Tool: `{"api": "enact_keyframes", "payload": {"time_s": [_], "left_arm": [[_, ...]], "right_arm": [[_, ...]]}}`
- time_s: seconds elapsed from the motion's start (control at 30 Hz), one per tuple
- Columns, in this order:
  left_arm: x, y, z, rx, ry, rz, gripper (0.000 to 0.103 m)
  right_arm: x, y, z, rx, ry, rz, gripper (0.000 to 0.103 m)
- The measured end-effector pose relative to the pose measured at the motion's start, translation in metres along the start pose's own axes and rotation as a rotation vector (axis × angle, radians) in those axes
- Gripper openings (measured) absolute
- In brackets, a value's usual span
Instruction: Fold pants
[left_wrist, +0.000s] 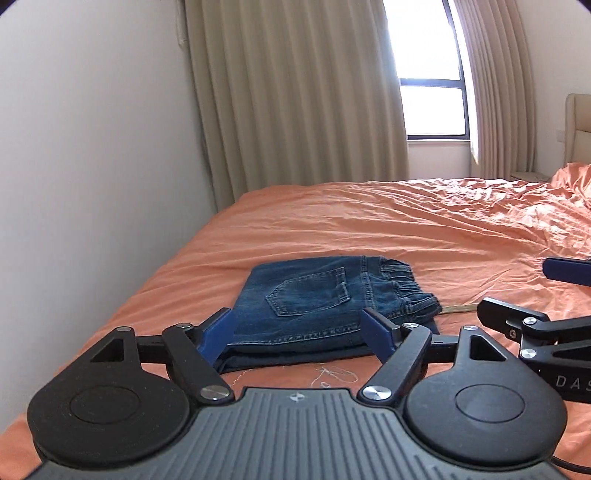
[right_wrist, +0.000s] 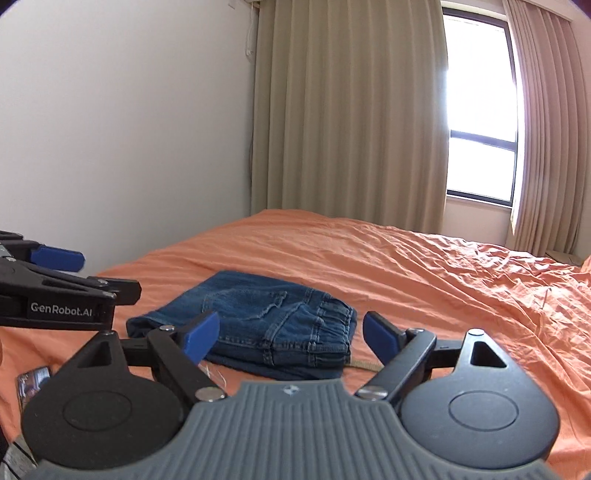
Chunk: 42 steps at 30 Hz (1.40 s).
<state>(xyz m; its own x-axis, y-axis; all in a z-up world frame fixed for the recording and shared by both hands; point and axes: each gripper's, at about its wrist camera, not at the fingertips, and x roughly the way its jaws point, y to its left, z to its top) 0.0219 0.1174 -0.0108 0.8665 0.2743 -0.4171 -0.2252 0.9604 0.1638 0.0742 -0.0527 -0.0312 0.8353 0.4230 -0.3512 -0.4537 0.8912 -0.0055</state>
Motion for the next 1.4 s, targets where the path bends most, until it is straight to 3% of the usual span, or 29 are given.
{"api": "enact_keyframes", "payload": {"time_s": [0.27, 0.53, 1.4], "left_arm": [[0.021, -0.008, -0.035, -0.011, 0.114, 0.006, 0.091], [0.016, -0.012, -0.042, -0.025, 0.149, 0.024, 0.091], [-0.006, -0.019, -0.024, -0.01, 0.125, 0.01, 0.091]], "right_arm": [[0.038, 0.001, -0.038, 0.095, 0.154, 0.021, 0.081], [0.034, -0.01, -0.035, 0.134, 0.141, 0.017, 0.081], [0.003, -0.019, -0.022, 0.168, 0.085, 0.016, 0.081]]}}
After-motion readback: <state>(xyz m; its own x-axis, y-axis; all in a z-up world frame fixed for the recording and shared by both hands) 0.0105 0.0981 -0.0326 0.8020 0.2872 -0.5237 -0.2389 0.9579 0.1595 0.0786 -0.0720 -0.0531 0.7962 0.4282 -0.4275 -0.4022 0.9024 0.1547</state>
